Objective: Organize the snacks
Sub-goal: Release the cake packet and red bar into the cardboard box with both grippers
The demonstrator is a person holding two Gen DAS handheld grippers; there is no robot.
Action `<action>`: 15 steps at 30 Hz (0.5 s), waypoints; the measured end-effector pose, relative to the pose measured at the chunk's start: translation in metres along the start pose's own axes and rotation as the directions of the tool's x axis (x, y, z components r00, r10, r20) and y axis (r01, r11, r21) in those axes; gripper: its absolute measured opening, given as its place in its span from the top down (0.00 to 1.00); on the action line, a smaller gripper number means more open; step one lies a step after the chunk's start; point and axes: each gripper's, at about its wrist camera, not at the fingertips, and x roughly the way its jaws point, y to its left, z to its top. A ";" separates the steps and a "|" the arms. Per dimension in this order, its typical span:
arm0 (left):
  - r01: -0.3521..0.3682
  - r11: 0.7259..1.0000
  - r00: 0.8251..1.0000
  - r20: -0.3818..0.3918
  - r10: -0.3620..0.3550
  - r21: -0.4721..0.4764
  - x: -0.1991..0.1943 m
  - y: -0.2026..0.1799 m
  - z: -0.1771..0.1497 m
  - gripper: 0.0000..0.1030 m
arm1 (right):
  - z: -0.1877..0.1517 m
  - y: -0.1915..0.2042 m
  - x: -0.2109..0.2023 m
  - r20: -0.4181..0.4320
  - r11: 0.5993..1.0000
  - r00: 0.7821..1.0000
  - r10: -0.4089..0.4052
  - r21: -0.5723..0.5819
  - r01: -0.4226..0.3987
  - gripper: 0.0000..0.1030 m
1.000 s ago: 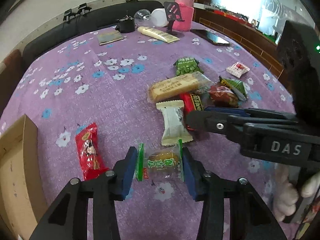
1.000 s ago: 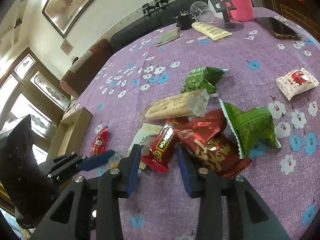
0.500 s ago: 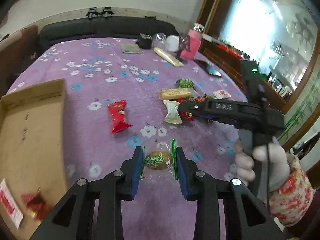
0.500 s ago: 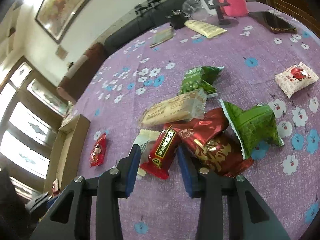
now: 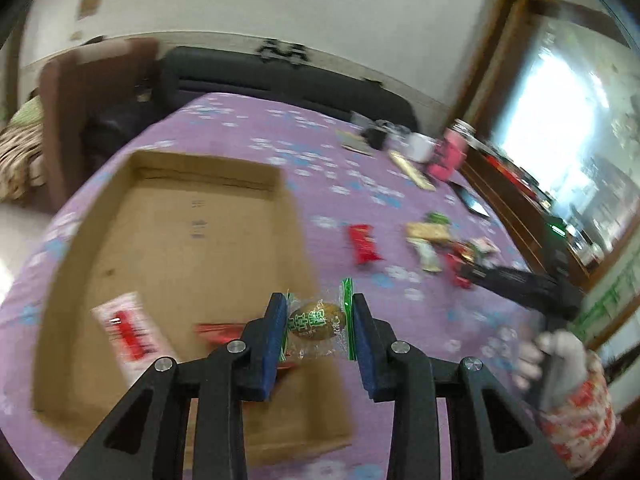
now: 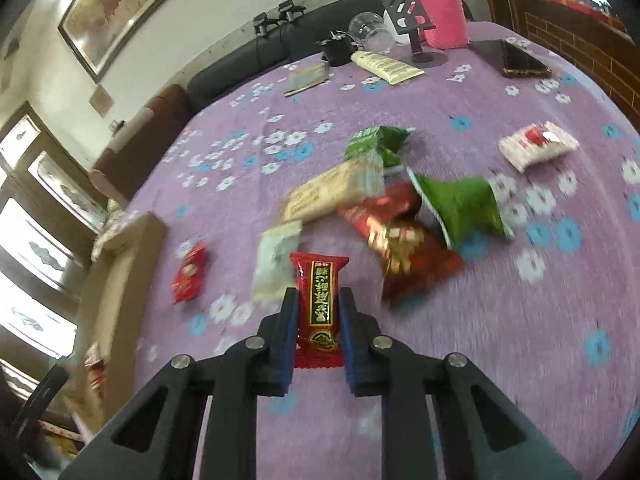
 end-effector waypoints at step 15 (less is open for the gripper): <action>-0.191 0.969 0.980 0.025 0.197 -0.156 -0.017 0.085 -0.012 0.66 | -0.042 0.160 0.008 -0.161 0.916 0.949 0.270 -0.261 -0.304 0.82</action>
